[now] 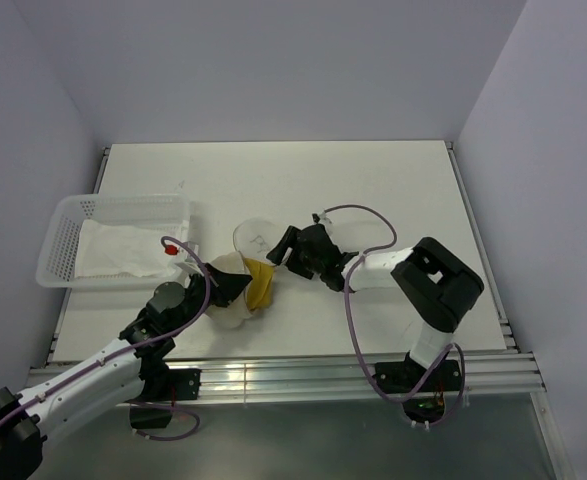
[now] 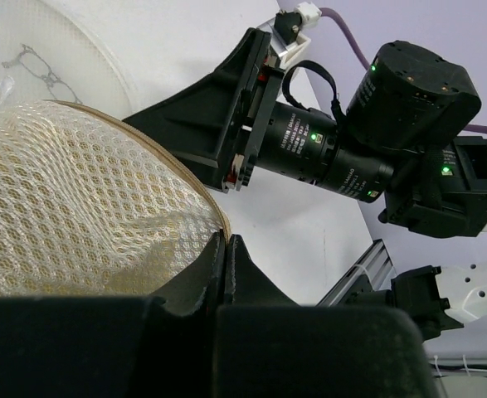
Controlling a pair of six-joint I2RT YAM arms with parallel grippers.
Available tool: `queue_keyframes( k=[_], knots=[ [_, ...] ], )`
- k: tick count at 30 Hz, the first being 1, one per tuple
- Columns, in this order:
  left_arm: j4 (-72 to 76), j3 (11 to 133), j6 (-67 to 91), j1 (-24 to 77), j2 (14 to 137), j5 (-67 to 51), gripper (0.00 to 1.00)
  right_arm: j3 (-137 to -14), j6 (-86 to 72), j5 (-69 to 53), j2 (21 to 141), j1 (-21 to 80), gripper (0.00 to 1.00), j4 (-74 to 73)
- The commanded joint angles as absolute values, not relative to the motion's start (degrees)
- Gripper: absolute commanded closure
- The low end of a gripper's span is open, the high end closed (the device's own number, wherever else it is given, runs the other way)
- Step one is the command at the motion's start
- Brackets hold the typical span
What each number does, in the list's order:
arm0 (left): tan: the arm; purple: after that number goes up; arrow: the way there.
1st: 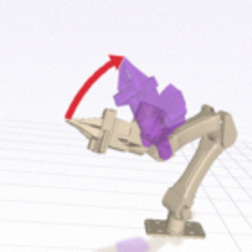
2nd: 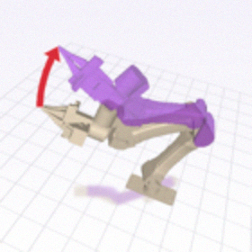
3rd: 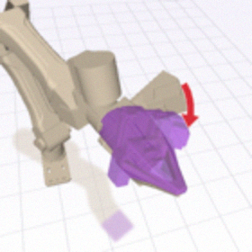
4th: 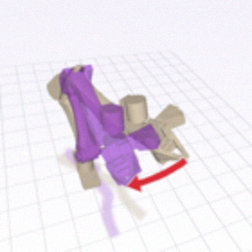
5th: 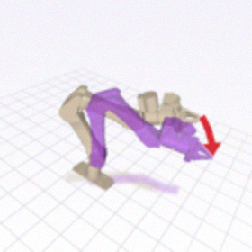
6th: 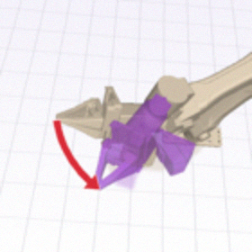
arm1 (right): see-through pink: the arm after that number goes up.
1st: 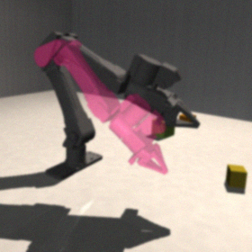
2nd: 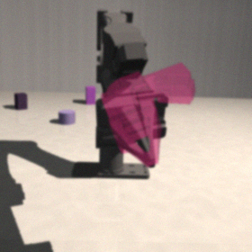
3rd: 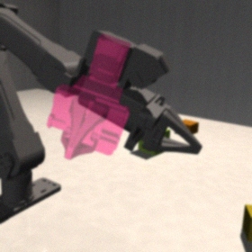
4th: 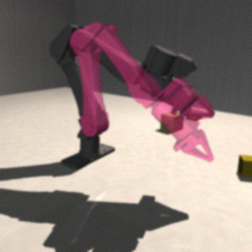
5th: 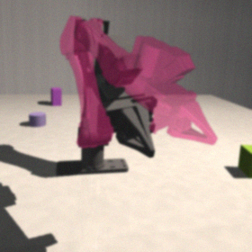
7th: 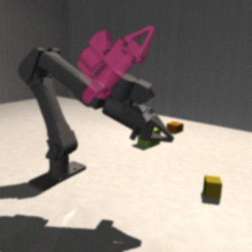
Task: Place the bra in the laundry bag and zip it closed
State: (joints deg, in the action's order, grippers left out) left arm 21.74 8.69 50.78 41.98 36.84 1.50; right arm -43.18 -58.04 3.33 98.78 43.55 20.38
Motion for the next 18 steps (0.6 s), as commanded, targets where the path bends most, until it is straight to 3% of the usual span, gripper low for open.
queue_keyframes(
  k=[1,10,12,15,16,18],
  knots=[
    [24.8,8.5,51.1,42.1,36.7,0.4,1.0,-44.8,-64.9,7.0,101.0,43.2,0.2,24.7],
    [24.3,8.3,50.9,42.1,35.7,0.5,1.0,-47.7,-71.0,7.6,108.1,41.0,0.36,25.0],
    [24.2,8.3,50.8,42.1,35.7,0.5,1.0,-48.2,-71.7,7.6,109.4,40.4,0.43,25.4],
    [23.7,8.4,50.6,42.1,35.8,0.5,1.0,-48.3,-72.2,8.1,109.2,39.7,0.63,27.8],
    [23.6,8.4,50.6,42.1,35.6,0.4,1.0,-46.8,-72.7,8.5,108.6,39.6,0.75,29.8],
    [23.1,8.6,50.5,42.1,35.3,0.4,1.0,-43.1,-72.8,10.9,105.8,39.6,0.81,39.2]
  ],
)
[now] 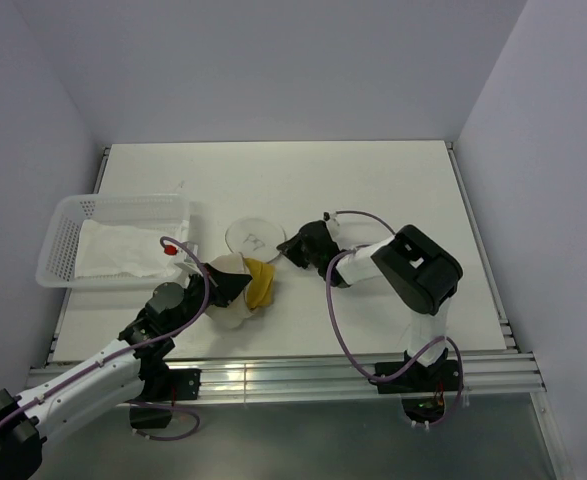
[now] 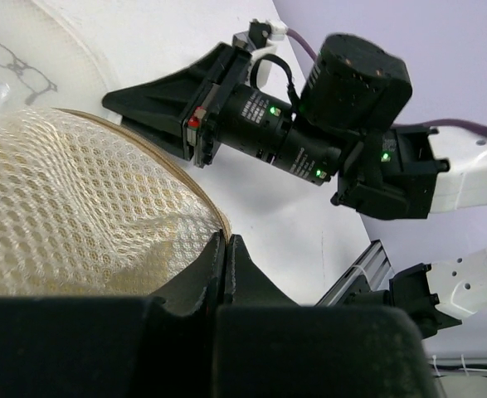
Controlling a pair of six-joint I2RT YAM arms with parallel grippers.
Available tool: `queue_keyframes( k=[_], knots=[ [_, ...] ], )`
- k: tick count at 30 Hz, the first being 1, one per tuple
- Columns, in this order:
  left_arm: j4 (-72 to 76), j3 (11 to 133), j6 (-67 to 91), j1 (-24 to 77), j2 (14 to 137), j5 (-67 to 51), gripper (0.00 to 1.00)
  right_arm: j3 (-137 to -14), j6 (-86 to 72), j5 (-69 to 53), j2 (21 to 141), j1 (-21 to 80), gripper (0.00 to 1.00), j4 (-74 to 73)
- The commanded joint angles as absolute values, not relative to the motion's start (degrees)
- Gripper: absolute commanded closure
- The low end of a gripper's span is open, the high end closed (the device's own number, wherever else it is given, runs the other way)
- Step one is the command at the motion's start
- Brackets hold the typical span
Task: Place the bra in the laundry bag and zip it closed
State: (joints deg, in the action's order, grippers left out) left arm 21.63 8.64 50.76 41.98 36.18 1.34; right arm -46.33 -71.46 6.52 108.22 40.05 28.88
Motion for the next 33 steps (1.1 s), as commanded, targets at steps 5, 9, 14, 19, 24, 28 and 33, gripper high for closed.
queue_keyframes(
  k=[5,9,14,19,24,28,33],
  knots=[
    [22.8,9.2,50.2,42.1,35.8,0.6,1.0,-40.3,-67.8,14.0,101.6,39.6,1.0,41.1],
    [23.7,10.2,50.0,42.1,37.6,0.4,1.0,-37.3,-63.0,16.1,94.9,39.6,1.0,42.4],
    [27.7,15.8,48.1,42.1,43.7,-0.9,1.0,-37.6,-45.5,23.2,78.2,40.4,1.0,35.8],
    [28.9,23.6,48.2,41.8,49.6,-3.3,1.0,-50.6,-27.6,32.9,62.1,46.0,1.0,6.9],
    [31.3,22.6,51.6,39.4,52.6,-4.8,1.0,-58.4,-21.0,46.9,57.0,59.1,1.0,-10.1],
    [33.1,20.9,52.4,39.1,53.1,-5.5,1.0,-52.9,-21.4,47.5,56.3,60.1,1.0,-7.7],
    [29.1,22.8,51.1,38.5,55.3,-5.8,1.0,-53.7,-21.0,48.8,57.5,59.7,1.0,-8.9]
  ],
)
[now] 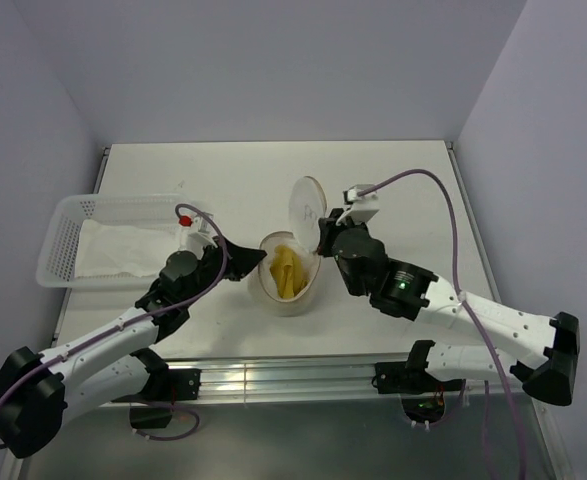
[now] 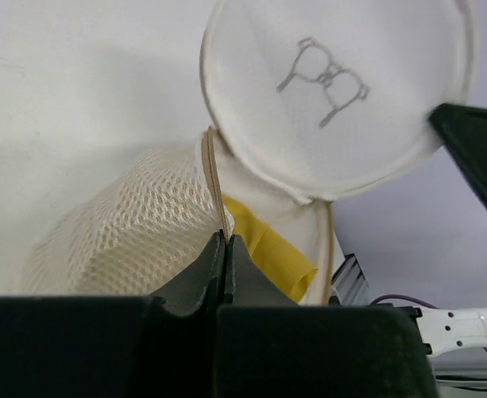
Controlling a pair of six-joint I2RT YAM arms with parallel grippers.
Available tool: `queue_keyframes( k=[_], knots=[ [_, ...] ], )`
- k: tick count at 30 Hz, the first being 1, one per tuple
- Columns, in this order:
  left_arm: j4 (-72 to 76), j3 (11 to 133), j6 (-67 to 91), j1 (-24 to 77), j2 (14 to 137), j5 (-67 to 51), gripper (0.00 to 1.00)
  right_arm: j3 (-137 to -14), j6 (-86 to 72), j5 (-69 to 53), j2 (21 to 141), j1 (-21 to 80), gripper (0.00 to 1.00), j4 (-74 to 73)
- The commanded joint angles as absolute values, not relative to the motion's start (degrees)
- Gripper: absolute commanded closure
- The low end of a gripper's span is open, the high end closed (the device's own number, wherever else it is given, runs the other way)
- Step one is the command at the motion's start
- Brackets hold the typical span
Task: Place the bra in the laundry bag and zip it closed
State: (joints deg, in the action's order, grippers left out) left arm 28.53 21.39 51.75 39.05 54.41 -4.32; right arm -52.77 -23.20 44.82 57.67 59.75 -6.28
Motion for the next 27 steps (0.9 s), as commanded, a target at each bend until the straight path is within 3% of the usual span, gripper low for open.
queue_keyframes(
  k=[1,5,9,14,18,27],
  knots=[
    [26.8,23.8,50.5,38.4,55.4,-5.5,1.0,-53.8,-20.4,48.2,56.7,59.9,1.0,-8.4],
    [20.0,26.9,46.6,35.3,58.4,-3.1,1.0,-51.8,-18.1,45.1,54.7,58.9,1.0,-4.5],
    [17.9,30.2,47.2,32.1,57.7,-8.5,1.0,-56.5,-20.1,45.5,55.6,60.4,1.0,-11.0],
    [8.5,33.8,47.5,30.9,57.2,-3.3,1.0,-53.6,-23.0,41.0,55.9,62.9,1.0,-6.9],
    [8.4,34.6,48.5,27.7,60.7,-9.1,1.0,-49.4,-28.5,39.6,61.7,62.9,1.0,-3.4],
    [7.6,37.8,49.1,22.0,65.9,-20.2,1.0,-46.9,-28.0,36.5,62.8,60.4,1.0,1.1]
  ],
)
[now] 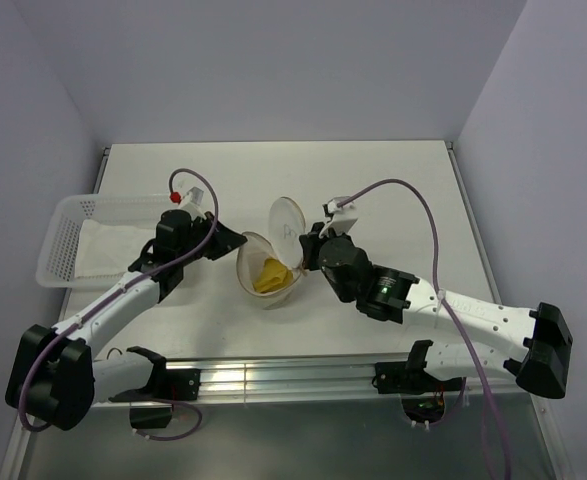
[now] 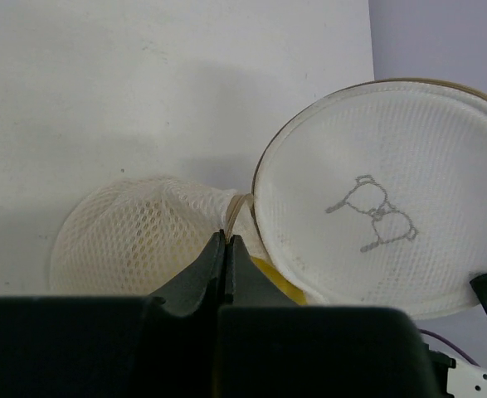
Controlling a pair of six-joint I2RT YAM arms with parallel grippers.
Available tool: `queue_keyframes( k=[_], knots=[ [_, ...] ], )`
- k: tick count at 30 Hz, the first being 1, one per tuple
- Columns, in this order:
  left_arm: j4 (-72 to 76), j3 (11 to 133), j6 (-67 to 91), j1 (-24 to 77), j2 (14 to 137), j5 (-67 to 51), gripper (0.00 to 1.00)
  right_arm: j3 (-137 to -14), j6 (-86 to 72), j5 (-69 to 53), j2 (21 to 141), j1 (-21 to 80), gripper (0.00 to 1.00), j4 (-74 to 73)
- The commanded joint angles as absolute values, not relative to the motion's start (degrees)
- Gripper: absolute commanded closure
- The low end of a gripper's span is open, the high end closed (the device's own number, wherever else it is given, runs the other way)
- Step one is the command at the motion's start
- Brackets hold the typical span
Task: Place the bra in the laundry bag and zip it closed
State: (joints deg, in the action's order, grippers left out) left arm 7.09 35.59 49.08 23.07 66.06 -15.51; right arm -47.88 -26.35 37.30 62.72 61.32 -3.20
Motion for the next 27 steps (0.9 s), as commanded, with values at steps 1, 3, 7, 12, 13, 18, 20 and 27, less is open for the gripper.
queue_keyframes(
  k=[1,3,7,12,13,18,20,27],
  knots=[
    [7.2,37.5,48.9,21.9,65.2,-19.8,0.96,-46.1,-28.4,35.4,62.6,59.9,1.0,1.8],
    [5.3,37.5,47.6,22.0,64.7,-18.6,0.91,-45.4,-29.9,32.6,62.4,59.2,1.0,1.9],
    [1.8,38.2,45.6,22.0,63.6,-17.6,0.53,-46.0,-30.2,31.8,62.4,58.1,1.0,1.9],
    [-7.4,38.1,42.3,22.0,58.4,-12.4,0.3,-45.5,-33.1,29.9,62.7,55.5,1.0,2.5],
    [-8.9,38.0,41.9,22.0,56.0,-9.8,0.26,-45.3,-33.7,30.0,62.4,55.2,1.0,2.7],
    [-15.0,38.6,40.5,22.0,49.4,-3.0,0.28,-40.2,-39.8,27.2,60.2,51.6,1.0,6.8],
    [-17.7,39.5,39.9,22.0,47.4,-0.4,0.29,-38.4,-41.6,25.6,59.5,50.5,1.0,8.4],
    [-25.0,48.6,33.1,20.0,47.4,9.6,0.3,-37.6,-42.8,26.7,59.1,49.8,0.31,6.8]
  ],
)
